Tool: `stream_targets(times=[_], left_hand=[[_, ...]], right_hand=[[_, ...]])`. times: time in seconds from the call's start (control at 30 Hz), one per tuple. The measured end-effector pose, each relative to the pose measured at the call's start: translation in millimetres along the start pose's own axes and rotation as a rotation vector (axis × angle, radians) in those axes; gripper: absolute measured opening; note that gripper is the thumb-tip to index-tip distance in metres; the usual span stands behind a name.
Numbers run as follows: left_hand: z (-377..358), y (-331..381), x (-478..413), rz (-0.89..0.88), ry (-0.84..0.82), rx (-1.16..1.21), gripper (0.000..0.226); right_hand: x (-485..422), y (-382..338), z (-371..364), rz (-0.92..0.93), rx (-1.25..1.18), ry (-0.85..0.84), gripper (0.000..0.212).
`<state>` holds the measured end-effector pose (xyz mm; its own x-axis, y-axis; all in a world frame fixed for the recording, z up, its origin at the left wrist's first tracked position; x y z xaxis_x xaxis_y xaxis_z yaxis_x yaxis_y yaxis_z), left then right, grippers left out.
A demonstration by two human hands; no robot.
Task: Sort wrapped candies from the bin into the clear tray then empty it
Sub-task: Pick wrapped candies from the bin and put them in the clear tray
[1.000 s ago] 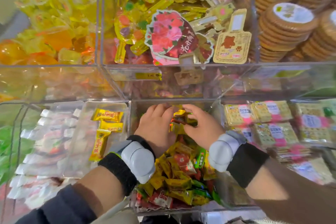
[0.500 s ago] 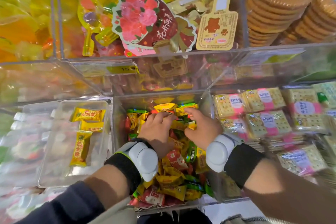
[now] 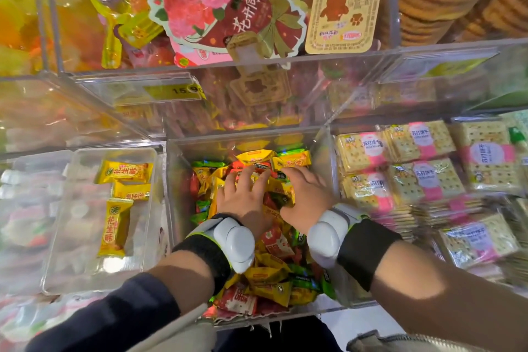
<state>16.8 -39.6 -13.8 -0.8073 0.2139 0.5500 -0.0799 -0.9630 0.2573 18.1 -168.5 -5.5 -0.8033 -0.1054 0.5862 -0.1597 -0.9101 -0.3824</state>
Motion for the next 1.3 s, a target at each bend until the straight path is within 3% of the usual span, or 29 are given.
stream_targets(times=[0.47, 0.77, 1.0, 1.13, 1.3], left_hand=[[-29, -12, -10, -0.064, -0.024, -0.096, 0.076], [-31, -11, -4, -0.11, -0.017, -0.069, 0.068], [-29, -5, -1, -0.187, -0.036, -0.033, 0.057], [-29, -3, 3, -0.162, -0.014, -0.036, 0.059], [-31, -1, 3, -0.084, -0.063, -0.117, 0.068]], right_hand=[[-3, 2, -27, -0.078, 0.141, -0.126, 0.077], [5, 1, -29, 0.036, 0.17, -0.072, 0.059], [4, 6, -35, 0.058, 0.039, -0.057, 0.044], [4, 14, -38, 0.072, -0.021, -0.019, 0.058], [3, 21, -38, -0.055, -0.064, -0.047, 0.085]])
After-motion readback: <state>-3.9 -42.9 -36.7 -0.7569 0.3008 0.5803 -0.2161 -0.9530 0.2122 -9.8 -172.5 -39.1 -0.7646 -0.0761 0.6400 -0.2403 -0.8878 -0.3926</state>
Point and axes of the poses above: each hand's wrist, its own x-axis away from the middle knuckle, its own z-axis out of the back of the hand, y = z × x, the point moved 2 cm from there along -x, towards the middle knuckle, and after that the axes turned 7 degrees about -y, right-handed, at the moved point
